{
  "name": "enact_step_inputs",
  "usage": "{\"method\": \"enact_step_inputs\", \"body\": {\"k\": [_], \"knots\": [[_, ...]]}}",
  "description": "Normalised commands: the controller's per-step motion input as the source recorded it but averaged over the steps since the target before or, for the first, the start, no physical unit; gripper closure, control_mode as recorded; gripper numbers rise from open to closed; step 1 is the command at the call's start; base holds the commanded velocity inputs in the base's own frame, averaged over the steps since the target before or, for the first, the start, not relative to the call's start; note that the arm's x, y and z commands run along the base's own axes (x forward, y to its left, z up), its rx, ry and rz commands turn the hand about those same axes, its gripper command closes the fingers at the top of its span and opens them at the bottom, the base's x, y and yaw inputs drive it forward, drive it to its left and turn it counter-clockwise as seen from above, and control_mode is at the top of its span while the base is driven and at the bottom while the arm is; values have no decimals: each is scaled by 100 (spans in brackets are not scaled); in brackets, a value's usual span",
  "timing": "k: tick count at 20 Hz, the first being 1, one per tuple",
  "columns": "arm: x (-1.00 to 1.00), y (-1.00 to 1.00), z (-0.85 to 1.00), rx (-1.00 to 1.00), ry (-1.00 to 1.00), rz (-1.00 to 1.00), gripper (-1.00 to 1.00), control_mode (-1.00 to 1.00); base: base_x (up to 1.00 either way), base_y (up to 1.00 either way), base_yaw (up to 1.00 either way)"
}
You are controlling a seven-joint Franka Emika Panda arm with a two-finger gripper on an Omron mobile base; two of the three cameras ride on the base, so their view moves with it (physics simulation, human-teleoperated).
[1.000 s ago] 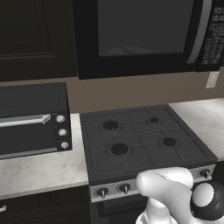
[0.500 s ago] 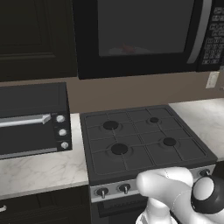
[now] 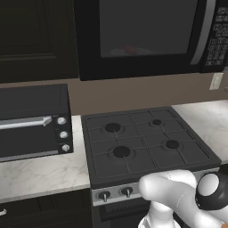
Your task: Transport the fish from the fridge to the microwave and turn on the microwave.
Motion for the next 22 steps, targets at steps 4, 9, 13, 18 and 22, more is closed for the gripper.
{"method": "enact_step_inputs", "body": {"k": [4,9,13,18,22], "knots": [[5,-27,0,0,-1,0,-100,-100,0,0,0],[1,-21,-2,0,-1,0,-100,-100,0,0,0],[1,-12,-7,0,-2,0,-100,-100,0,0,0],[6,-3,-7,0,-3,1,-100,-100,0,0,0],[3,0,-1,0,-5,1,-100,-100,0,0,0]]}}
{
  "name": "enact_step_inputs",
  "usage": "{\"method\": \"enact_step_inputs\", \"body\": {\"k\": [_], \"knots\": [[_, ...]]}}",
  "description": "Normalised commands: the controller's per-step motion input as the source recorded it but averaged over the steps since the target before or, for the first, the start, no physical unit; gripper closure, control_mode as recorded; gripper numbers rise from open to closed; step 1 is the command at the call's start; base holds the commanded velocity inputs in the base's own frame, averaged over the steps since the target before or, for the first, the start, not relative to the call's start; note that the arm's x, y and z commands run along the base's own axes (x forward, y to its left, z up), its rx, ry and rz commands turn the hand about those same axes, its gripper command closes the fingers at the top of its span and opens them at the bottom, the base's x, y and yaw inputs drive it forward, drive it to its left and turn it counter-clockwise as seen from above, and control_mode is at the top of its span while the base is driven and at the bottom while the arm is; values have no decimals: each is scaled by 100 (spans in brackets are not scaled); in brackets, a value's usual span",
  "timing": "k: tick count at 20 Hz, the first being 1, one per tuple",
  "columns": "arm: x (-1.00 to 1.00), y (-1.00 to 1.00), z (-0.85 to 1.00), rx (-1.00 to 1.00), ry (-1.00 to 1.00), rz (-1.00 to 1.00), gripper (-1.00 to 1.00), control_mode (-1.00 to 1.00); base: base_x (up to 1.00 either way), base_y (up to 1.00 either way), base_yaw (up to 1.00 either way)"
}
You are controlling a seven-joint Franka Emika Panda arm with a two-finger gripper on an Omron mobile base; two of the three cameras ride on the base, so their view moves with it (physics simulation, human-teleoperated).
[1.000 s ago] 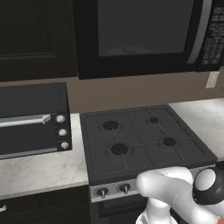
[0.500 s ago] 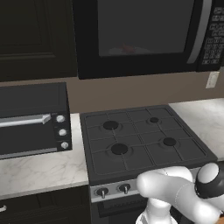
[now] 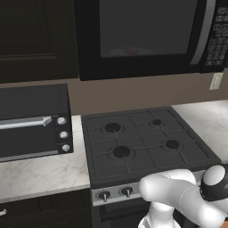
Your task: Transport the fish from the fridge to the microwave and turn on the microwave.
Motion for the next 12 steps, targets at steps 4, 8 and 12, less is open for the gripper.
{"method": "enact_step_inputs", "body": {"k": [4,8,12], "knots": [[5,0,0,0,-4,0,-100,-100,0,0,0],[10,0,0,0,-4,0,-100,-100,0,0,0],[13,0,0,0,-3,0,-100,-100,0,0,0]]}}
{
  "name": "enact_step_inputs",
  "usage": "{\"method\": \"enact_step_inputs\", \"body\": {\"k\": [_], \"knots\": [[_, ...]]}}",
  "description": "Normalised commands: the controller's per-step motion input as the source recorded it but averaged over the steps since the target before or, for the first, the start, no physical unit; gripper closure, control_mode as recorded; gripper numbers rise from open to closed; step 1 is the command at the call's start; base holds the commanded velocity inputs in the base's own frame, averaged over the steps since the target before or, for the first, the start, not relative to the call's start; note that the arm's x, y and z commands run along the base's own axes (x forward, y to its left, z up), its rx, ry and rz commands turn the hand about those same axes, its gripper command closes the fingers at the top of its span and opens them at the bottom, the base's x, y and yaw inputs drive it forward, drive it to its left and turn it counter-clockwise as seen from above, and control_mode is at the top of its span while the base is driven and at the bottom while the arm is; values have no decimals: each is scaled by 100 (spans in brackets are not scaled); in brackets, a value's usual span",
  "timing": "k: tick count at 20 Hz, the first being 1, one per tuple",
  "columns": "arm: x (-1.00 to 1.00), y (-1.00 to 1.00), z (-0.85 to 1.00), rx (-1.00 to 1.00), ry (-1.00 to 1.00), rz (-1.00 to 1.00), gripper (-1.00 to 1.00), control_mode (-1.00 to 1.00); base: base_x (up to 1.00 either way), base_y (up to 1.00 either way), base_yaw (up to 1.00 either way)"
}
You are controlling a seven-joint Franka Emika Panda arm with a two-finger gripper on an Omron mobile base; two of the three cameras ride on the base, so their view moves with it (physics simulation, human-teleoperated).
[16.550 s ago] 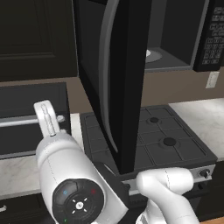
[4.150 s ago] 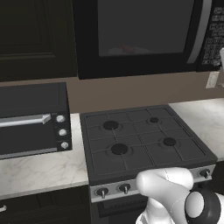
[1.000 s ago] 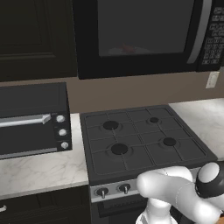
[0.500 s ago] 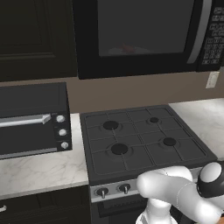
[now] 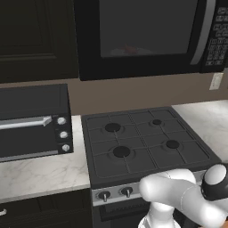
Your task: Transport the fish from the fridge to the microwave and turn on the microwave.
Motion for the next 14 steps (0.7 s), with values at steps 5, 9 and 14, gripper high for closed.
{"method": "enact_step_inputs", "body": {"k": [5,9,14], "knots": [[22,0,0,0,-1,0,-100,-100,0,0,0],[21,0,0,0,0,0,-100,-100,0,0,0],[21,0,0,0,0,0,-100,-100,0,0,0]]}}
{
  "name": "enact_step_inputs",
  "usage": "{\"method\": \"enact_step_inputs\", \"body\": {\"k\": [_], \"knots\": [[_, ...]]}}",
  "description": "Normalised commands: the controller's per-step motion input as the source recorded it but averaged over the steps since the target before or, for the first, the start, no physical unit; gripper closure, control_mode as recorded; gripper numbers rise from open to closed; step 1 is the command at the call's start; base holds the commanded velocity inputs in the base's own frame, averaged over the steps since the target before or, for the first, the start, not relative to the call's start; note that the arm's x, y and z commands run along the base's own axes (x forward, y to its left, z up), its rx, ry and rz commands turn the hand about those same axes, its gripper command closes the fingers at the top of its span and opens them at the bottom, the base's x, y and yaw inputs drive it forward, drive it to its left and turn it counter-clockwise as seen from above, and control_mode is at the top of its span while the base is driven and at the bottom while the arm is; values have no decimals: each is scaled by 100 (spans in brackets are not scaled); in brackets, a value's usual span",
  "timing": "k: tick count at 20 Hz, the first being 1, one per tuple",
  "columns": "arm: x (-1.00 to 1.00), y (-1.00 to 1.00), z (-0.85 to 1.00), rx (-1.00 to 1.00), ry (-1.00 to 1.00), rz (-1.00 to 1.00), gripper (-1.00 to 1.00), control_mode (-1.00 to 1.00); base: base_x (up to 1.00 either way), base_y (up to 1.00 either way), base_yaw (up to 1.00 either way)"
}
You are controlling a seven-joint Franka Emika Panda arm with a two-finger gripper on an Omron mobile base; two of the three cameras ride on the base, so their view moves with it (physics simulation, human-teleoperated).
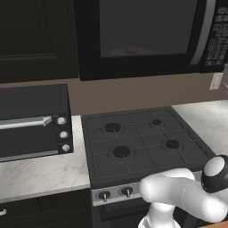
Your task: Transport the fish from the fridge to the microwave and turn on the microwave.
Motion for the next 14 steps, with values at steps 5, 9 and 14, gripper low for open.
{"method": "enact_step_inputs", "body": {"k": [5,9,14], "knots": [[15,-8,0,1,0,1,-100,-100,0,0,0],[15,-12,0,1,0,0,-100,-100,0,0,0],[15,-11,0,2,0,0,-100,-100,0,0,0]]}}
